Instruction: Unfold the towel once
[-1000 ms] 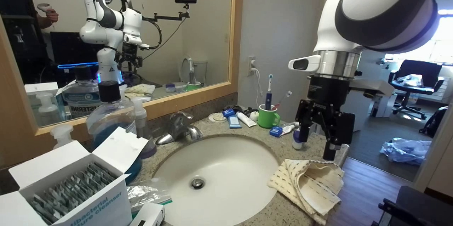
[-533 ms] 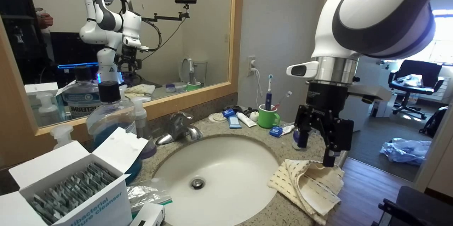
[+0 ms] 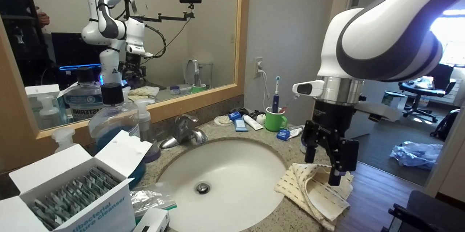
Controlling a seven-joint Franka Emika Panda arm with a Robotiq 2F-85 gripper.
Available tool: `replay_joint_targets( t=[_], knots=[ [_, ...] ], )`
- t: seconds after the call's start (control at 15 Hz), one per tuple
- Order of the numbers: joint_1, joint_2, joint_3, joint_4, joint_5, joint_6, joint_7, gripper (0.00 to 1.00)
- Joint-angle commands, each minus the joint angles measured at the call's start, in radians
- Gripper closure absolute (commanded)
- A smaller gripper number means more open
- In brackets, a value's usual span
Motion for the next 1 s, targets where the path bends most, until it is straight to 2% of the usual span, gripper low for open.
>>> replay_joint_targets(
  t=[0.0, 0.47, 0.73, 0.93],
  knots=[
    [0.023, 0.05, 0.008, 0.0, 0.025, 0.05, 0.024, 0.0],
    [0.035, 0.097, 0.049, 0.002, 0.008, 0.117, 0.018, 0.0],
    [0.036, 0.127, 0.074, 0.004, -0.063, 0.171, 0.017, 0.0],
    [0.026, 0.162, 0.084, 0.004, -0.154, 0.168, 0.023, 0.0]
  ],
)
